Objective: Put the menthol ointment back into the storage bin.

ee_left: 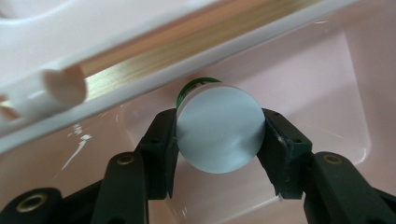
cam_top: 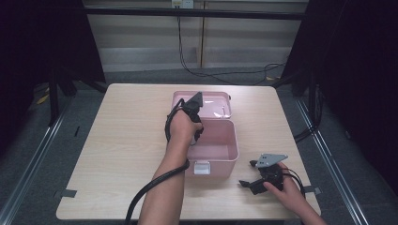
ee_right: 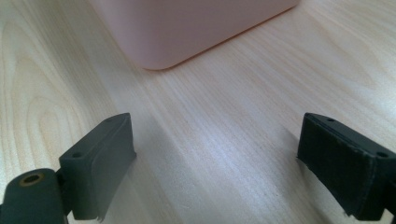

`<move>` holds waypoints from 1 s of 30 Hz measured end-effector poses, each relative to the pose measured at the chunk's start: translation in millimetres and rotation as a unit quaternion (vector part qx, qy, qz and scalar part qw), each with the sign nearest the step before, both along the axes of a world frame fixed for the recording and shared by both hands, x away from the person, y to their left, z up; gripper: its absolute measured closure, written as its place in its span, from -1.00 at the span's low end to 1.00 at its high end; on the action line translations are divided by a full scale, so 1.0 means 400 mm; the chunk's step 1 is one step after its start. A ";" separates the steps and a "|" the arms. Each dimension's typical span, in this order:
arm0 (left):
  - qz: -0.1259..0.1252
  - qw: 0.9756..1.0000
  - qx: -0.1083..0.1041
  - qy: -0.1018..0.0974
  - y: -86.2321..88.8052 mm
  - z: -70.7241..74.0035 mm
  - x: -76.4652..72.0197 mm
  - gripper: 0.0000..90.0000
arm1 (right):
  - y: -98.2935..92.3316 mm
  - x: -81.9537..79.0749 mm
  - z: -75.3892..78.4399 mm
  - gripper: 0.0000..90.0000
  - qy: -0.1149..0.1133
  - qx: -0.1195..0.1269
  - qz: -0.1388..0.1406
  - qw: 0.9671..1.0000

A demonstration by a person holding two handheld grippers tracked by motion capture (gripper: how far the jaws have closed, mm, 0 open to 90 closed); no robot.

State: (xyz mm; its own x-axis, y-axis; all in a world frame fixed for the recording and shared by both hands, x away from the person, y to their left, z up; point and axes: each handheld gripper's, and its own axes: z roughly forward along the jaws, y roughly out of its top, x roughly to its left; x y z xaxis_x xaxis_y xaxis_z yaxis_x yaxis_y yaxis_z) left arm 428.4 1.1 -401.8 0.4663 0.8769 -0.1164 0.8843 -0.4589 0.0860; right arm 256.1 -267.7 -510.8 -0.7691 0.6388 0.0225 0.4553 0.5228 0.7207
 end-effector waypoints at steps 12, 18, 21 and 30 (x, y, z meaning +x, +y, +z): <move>0.002 1.000 0.005 -0.002 -0.010 -0.030 -0.006 0.11 | 0.000 0.000 0.000 -0.77 0.001 0.000 -0.001 1.000; -0.009 1.000 0.006 -0.009 -0.013 -0.039 -0.006 0.11 | 0.000 0.000 0.000 -0.77 0.001 0.000 -0.001 1.000; -0.005 1.000 0.006 -0.007 -0.014 -0.043 -0.006 0.11 | 0.000 0.000 0.000 -0.77 0.001 0.000 -0.001 1.000; -0.005 1.000 0.008 -0.012 -0.014 -0.054 -0.007 0.11 | 0.000 0.000 0.000 -0.77 0.001 0.000 -0.001 1.000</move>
